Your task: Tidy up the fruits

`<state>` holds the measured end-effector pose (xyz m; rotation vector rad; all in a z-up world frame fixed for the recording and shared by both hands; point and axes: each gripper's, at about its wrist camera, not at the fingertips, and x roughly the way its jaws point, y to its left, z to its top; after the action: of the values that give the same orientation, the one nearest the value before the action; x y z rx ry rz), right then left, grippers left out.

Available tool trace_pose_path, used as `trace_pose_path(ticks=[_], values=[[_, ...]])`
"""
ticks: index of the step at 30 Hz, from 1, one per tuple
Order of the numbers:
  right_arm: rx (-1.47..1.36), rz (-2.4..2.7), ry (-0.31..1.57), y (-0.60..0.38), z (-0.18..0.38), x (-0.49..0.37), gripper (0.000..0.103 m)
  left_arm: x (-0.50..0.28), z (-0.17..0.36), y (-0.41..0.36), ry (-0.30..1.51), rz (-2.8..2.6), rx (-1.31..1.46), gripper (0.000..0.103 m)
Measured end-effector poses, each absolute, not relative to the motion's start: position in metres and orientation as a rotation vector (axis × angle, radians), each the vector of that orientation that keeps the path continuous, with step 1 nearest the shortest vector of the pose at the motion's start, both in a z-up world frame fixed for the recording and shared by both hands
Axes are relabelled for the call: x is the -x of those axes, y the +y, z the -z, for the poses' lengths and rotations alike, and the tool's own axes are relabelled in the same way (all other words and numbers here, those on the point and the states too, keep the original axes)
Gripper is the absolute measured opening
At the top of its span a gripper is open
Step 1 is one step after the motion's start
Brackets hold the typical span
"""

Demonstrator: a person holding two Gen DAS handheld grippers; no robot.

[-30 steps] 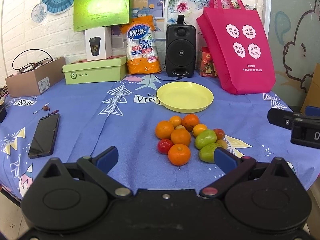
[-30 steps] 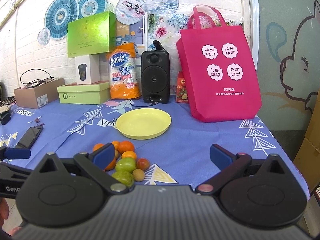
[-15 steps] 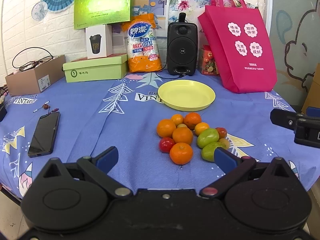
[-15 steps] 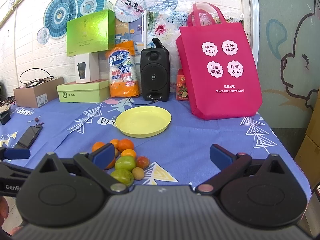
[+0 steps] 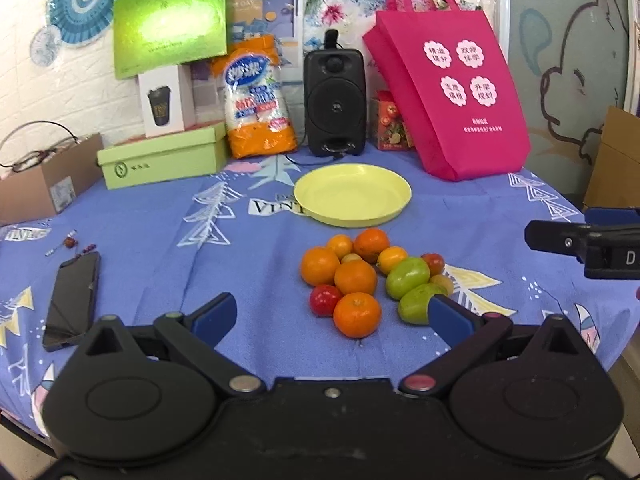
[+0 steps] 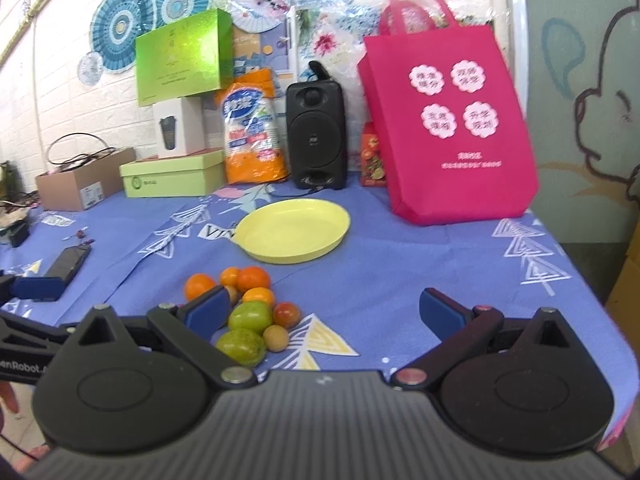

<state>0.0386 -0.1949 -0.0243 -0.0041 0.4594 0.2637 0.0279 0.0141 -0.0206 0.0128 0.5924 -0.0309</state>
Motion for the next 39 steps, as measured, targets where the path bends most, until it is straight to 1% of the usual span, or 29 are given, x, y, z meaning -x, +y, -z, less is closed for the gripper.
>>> trace_pose_path(ticks=[7,13,16,21,22,23,25,26,28,29,31,32,33,37,39], values=[[0.025,-0.372,0.527,-0.193,0.040,-0.052,0.103,-0.045,0.041,0.015,0.663,0.033,-0.043,0.103],[0.150,-0.482,0.498,-0.178,0.051,-0.052,0.103,-0.057,0.051,0.023,0.628,0.028,-0.011,0.103],[0.183,-0.519,0.511,-0.171,0.057,-0.055,0.097,-0.067,0.057,0.029,0.651,0.024,0.011,0.103],[0.258,-0.609,0.541,-0.157,0.069,-0.060,0.090,-0.078,0.065,0.035,0.652,0.096,0.032,0.103],[0.276,-0.627,0.545,-0.155,0.072,-0.061,0.087,-0.082,0.066,0.033,0.667,0.135,0.026,0.103],[0.295,-0.646,0.551,-0.152,0.075,-0.061,0.080,-0.086,0.068,0.032,0.690,0.168,0.030,0.103],[0.329,-0.675,0.568,-0.146,0.081,-0.062,0.072,-0.095,0.073,0.032,0.717,0.200,0.048,0.103],[0.337,-0.686,0.578,-0.144,0.083,-0.063,0.068,-0.098,0.075,0.030,0.719,0.209,0.048,0.103],[0.343,-0.695,0.594,-0.141,0.088,-0.067,0.066,-0.103,0.080,0.027,0.723,0.221,0.051,0.103],[0.340,-0.695,0.600,-0.140,0.089,-0.069,0.066,-0.106,0.081,0.025,0.720,0.231,0.054,0.102],[0.329,-0.689,0.615,-0.140,0.092,-0.075,0.066,-0.113,0.084,0.023,0.731,0.254,0.061,0.089],[0.328,-0.691,0.619,-0.140,0.093,-0.077,0.066,-0.117,0.086,0.023,0.739,0.279,0.075,0.075],[0.328,-0.695,0.621,-0.139,0.094,-0.079,0.066,-0.121,0.087,0.023,0.745,0.302,0.097,0.069],[0.337,-0.709,0.646,-0.137,0.102,-0.086,0.061,-0.132,0.094,0.028,0.766,0.296,0.132,0.069],[0.331,-0.708,0.651,-0.136,0.104,-0.090,0.061,-0.137,0.099,0.032,0.791,0.302,0.165,0.069]])
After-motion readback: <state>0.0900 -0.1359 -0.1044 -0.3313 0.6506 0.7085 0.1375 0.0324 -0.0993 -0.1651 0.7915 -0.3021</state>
